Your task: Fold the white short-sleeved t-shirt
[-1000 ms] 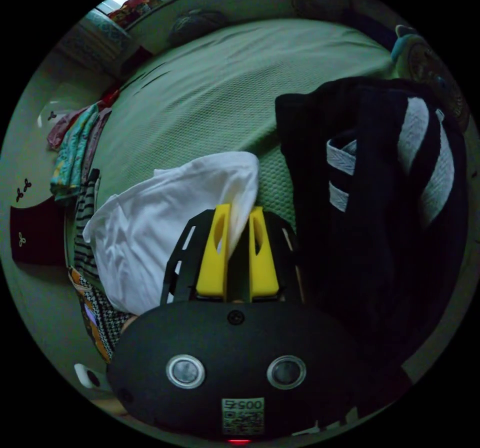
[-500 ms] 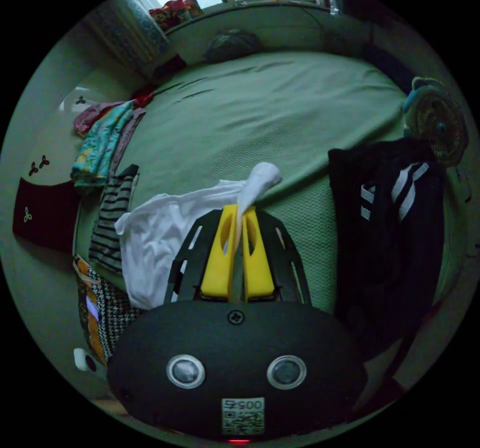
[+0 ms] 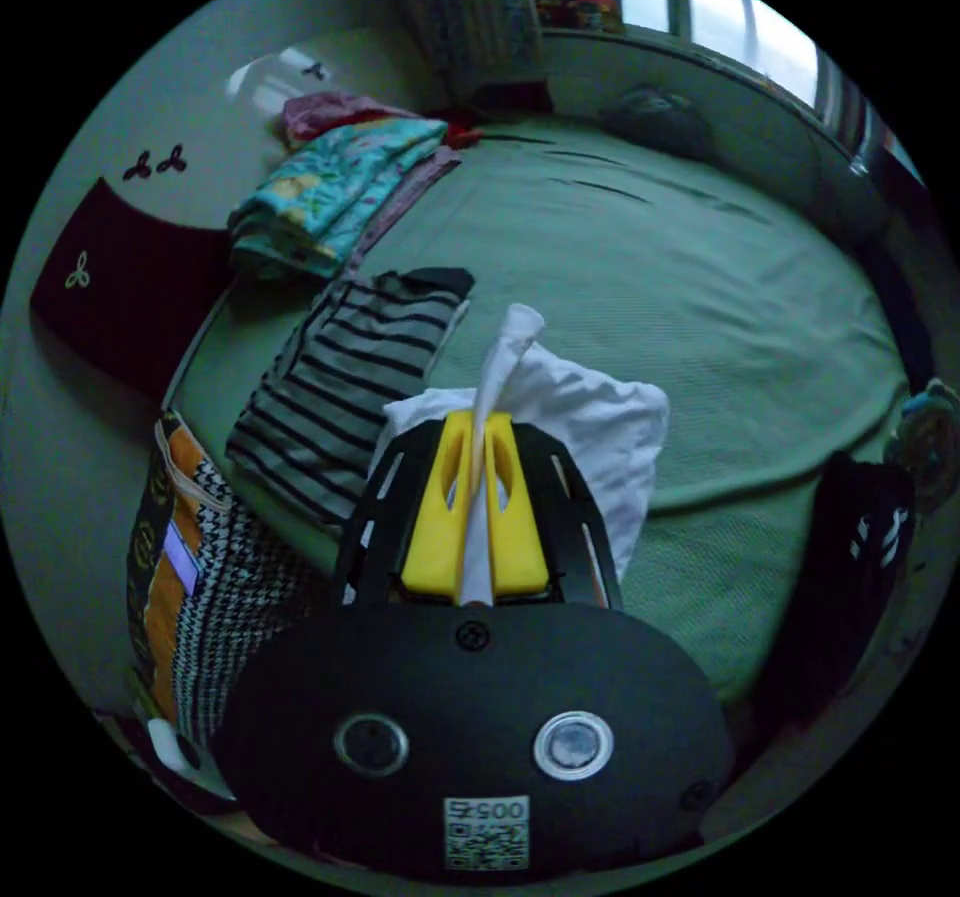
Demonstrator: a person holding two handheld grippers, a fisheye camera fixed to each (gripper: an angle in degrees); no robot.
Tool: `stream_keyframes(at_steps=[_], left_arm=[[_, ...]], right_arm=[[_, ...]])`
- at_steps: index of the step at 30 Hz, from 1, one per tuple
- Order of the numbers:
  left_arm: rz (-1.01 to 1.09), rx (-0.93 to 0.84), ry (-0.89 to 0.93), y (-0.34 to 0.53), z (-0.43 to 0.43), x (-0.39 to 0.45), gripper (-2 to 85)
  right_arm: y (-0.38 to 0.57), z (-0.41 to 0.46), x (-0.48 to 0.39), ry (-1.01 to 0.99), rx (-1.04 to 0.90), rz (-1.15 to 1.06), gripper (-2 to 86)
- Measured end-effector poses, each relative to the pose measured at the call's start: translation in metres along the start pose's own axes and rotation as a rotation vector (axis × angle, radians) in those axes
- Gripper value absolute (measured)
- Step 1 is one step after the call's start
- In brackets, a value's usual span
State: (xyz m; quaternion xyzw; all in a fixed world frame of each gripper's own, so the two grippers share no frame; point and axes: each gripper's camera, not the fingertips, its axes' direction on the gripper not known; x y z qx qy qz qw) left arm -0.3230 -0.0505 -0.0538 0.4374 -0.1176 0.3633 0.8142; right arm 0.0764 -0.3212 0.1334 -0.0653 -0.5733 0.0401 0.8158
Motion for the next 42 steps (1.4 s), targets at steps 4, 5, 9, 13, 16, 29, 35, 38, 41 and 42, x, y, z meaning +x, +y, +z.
stream_keyframes(at_steps=[4,5,9,13,16,29,35,38,41,42], left_arm=[[-0.127,-0.031,-0.114,0.0,0.007,-0.068,1.3],[-0.149,-0.061,-0.109,-0.001,0.01,-0.077,1.3],[-0.171,-0.104,-0.076,0.002,0.019,-0.116,1.1],[-0.136,-0.097,-0.084,0.003,0.015,-0.137,0.9],[-0.119,-0.099,-0.091,-0.002,0.01,-0.148,0.9],[-0.079,-0.101,-0.151,-0.018,-0.003,-0.173,1.0],[-0.016,-0.056,-0.113,-0.055,-0.008,-0.165,1.0],[0.0,-0.048,-0.09,-0.082,-0.002,-0.159,1.0],[-0.016,-0.049,-0.135,-0.101,0.004,-0.155,1.0],[-0.016,-0.056,-0.147,-0.106,0.004,-0.154,1.0]], right_arm=[[-0.012,0.04,-0.04,-0.048,-0.104,-0.106,6.3],[-0.013,0.042,-0.043,-0.064,-0.102,-0.13,8.4],[-0.008,0.032,-0.024,-0.033,-0.013,-0.163,10.7],[-0.002,0.037,0.037,0.11,0.008,-0.078,11.8],[0.005,0.051,0.082,0.078,-0.023,0.056,12.7],[0.018,0.107,0.082,-0.068,-0.004,0.084,-0.3],[-0.008,0.082,0.076,0.035,0.094,0.061,-1.0],[-0.019,0.076,0.082,0.079,0.103,0.107,0.0],[-0.006,0.075,0.083,0.099,0.082,0.091,4.7],[0.001,0.074,0.082,0.097,0.087,0.067,5.3]])
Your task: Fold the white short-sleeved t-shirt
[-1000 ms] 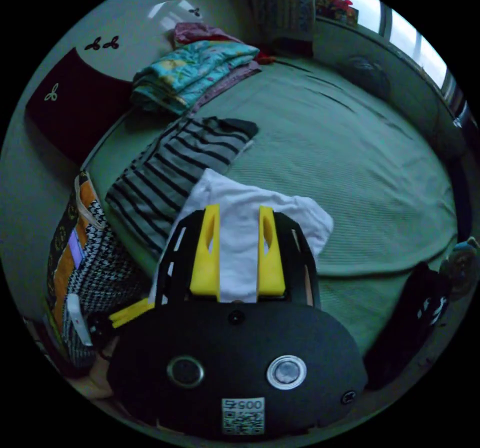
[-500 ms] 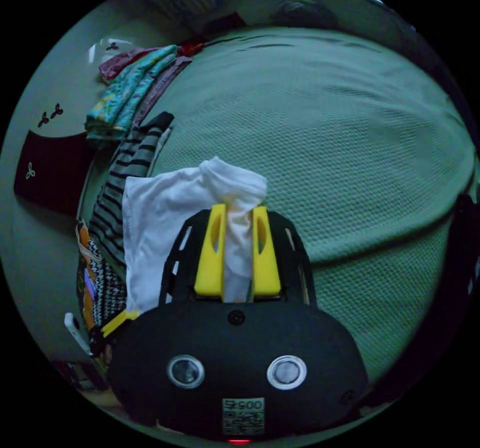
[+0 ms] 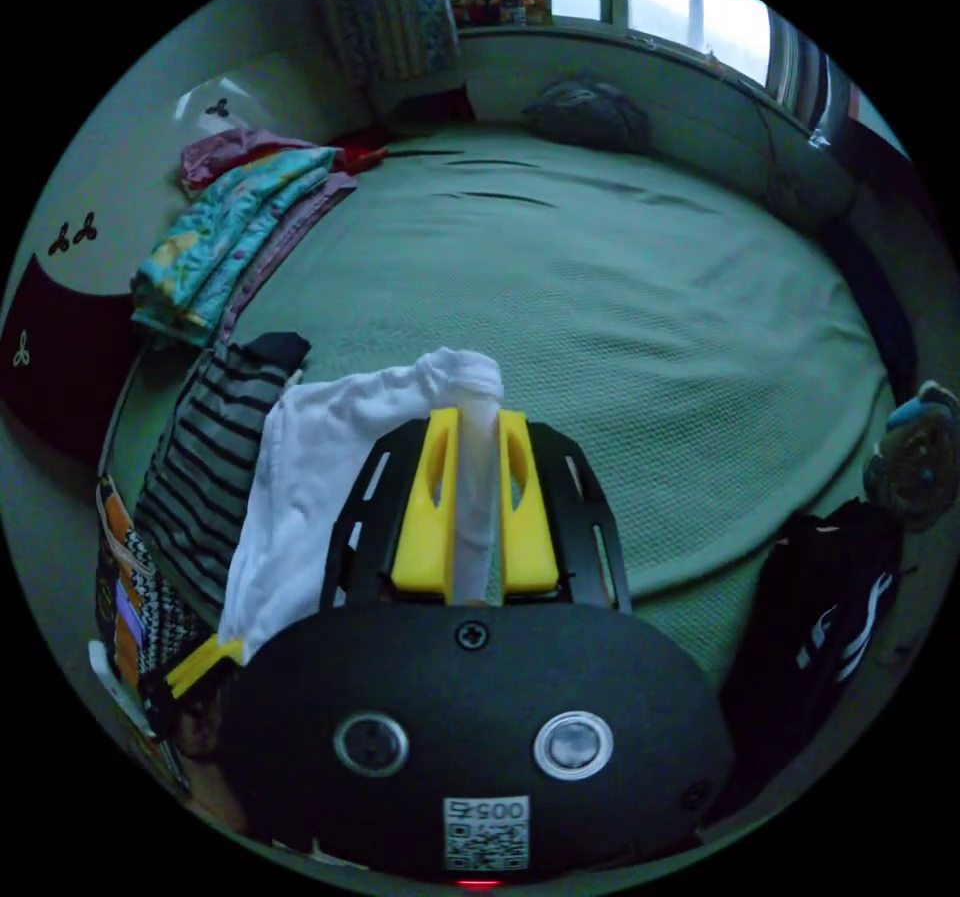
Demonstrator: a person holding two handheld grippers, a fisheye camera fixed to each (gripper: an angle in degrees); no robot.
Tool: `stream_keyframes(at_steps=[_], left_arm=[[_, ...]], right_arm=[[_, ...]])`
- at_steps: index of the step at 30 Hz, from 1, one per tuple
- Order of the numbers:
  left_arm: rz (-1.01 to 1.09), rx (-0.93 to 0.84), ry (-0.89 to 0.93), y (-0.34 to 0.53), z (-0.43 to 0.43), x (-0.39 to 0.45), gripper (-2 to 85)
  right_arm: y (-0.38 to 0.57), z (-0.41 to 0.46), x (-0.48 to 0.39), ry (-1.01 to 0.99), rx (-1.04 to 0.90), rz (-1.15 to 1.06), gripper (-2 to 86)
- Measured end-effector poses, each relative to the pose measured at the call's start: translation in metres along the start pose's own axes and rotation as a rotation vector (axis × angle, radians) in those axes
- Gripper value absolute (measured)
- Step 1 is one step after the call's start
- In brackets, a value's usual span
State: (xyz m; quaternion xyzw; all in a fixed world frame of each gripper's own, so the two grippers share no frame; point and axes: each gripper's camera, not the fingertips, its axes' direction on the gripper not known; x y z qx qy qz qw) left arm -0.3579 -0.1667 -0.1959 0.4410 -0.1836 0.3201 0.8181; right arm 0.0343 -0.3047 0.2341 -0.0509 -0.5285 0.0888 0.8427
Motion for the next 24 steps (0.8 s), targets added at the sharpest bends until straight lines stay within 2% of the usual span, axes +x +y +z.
stream_keyframes(at_steps=[5,12,19,21,24], left_arm=[[0.057,-0.015,0.02,-0.012,-0.01,0.008,1.2],[0.085,-0.001,0.048,-0.032,-0.033,0.03,1.4],[0.132,0.01,0.022,-0.053,-0.053,0.062,1.4],[0.136,0.021,0.018,-0.056,-0.057,0.069,1.3],[0.145,0.019,0.009,-0.057,-0.059,0.076,1.3]], right_arm=[[0.111,-0.017,-0.01,-0.028,0.03,-0.19,8.6],[0.237,-0.019,-0.016,-0.2,0.009,-0.133,11.0],[0.268,-0.006,-0.06,-0.058,-0.042,-0.243,10.9],[0.271,-0.003,-0.066,0.029,-0.036,-0.221,8.7],[0.282,-0.007,-0.071,0.038,-0.04,-0.194,2.8]])
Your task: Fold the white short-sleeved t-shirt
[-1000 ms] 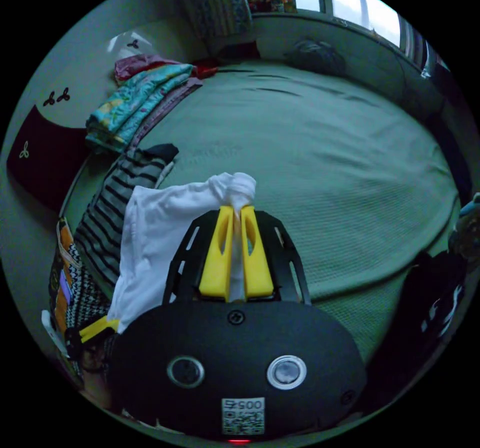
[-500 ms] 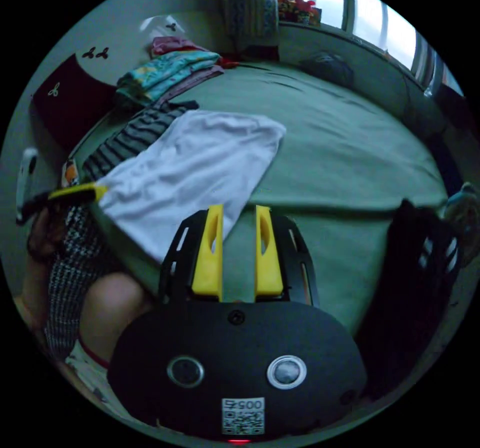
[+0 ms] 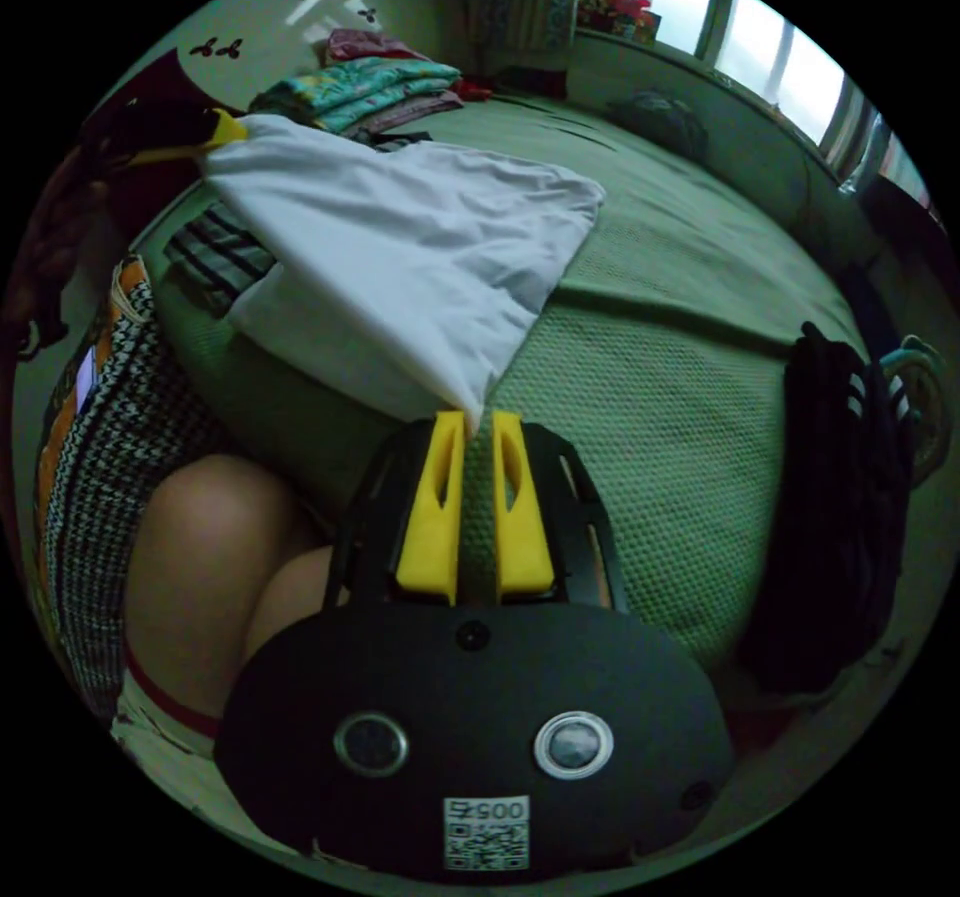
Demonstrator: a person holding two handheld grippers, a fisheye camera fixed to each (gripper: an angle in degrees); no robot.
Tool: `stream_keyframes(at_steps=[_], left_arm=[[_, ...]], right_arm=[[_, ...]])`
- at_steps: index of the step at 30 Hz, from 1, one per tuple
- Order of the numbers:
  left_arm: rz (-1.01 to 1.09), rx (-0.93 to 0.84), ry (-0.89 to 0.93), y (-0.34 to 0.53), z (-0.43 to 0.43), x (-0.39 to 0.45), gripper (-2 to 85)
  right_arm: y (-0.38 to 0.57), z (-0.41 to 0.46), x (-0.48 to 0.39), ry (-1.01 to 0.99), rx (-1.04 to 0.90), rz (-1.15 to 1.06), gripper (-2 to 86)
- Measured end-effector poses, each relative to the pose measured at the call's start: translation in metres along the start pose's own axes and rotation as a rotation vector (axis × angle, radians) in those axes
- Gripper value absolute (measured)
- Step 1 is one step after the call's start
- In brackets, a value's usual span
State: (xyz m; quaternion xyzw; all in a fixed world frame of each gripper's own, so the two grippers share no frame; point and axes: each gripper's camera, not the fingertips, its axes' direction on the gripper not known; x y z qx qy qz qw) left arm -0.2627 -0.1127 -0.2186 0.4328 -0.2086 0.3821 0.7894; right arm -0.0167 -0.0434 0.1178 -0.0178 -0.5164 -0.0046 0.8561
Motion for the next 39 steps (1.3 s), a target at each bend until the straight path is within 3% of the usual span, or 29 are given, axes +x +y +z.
stream_keyframes(at_steps=[9,17,23,28,39], left_arm=[[-0.027,-0.195,-0.163,0.046,0.07,-0.015,2.0],[0.017,-0.085,-0.165,0.068,0.093,-0.008,2.5],[-0.022,-0.101,-0.23,0.079,0.085,-0.007,8.6],[-0.133,-0.129,-0.183,0.098,0.079,-0.022,12.0],[-0.072,-0.069,-0.092,0.088,0.094,0.011,13.4]], right_arm=[[0.034,0.013,-0.019,0.065,-0.033,-0.008,-0.8],[0.047,0.022,-0.016,0.046,-0.044,0.005,-0.9],[0.054,0.024,-0.012,0.051,-0.03,0.032,-0.8],[0.057,0.023,-0.007,0.053,-0.031,0.04,-0.4],[0.069,0.0,0.035,0.018,0.045,0.014,6.9]])
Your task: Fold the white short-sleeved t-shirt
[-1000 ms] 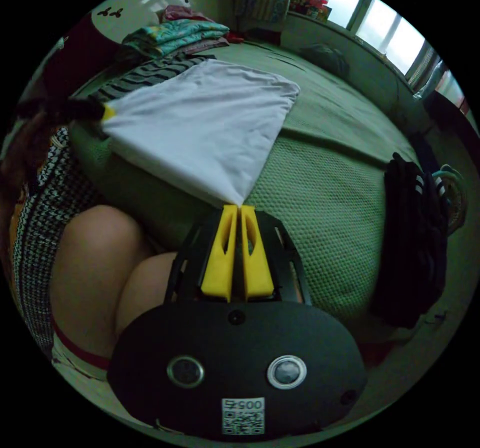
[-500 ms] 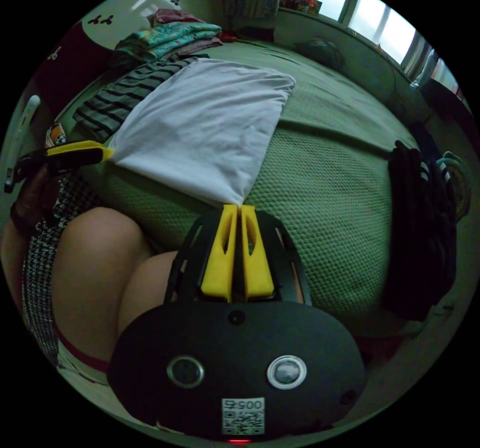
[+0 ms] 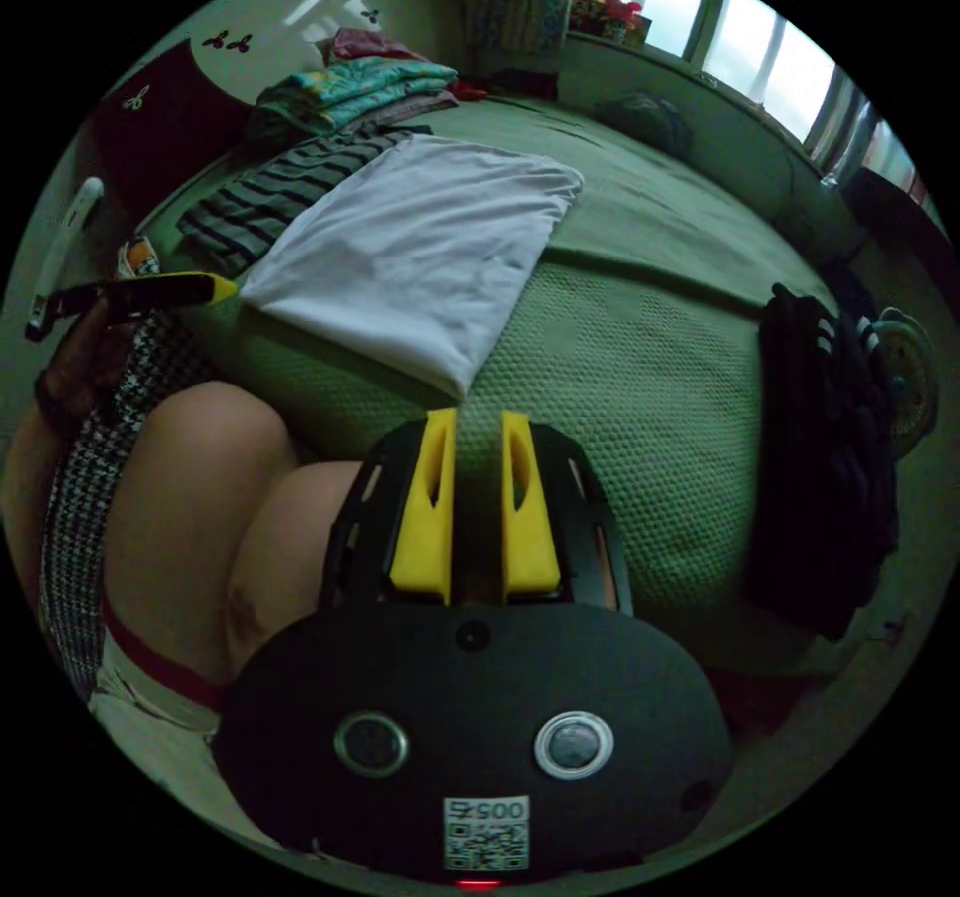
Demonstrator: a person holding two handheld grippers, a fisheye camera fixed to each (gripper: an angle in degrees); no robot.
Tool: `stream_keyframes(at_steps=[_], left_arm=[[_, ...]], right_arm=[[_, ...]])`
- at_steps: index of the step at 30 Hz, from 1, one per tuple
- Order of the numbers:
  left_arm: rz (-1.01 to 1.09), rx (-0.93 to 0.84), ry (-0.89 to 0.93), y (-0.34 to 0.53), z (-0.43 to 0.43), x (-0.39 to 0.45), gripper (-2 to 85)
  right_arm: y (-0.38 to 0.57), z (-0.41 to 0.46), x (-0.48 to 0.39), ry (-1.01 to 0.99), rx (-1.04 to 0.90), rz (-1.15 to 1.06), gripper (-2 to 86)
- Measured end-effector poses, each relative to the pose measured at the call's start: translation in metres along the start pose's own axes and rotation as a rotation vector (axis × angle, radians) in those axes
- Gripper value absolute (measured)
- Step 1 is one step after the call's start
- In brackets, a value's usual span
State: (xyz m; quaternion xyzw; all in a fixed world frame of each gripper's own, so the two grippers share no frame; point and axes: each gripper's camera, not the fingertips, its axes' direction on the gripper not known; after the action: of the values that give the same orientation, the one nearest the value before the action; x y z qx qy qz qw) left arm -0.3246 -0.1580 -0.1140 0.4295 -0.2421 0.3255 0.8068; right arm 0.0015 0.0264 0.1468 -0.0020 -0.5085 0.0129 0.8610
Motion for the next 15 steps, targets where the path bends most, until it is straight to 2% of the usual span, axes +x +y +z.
stream_keyframes(at_steps=[6,15], left_arm=[[-0.016,-0.068,-0.03,-0.01,0.035,0.011,13.8],[0.01,-0.045,-0.103,-0.005,0.052,0.037,10.6]], right_arm=[[-0.056,0.005,0.053,-0.005,0.082,0.062,9.5],[-0.184,0.064,0.11,-0.104,0.147,0.068,11.7]])
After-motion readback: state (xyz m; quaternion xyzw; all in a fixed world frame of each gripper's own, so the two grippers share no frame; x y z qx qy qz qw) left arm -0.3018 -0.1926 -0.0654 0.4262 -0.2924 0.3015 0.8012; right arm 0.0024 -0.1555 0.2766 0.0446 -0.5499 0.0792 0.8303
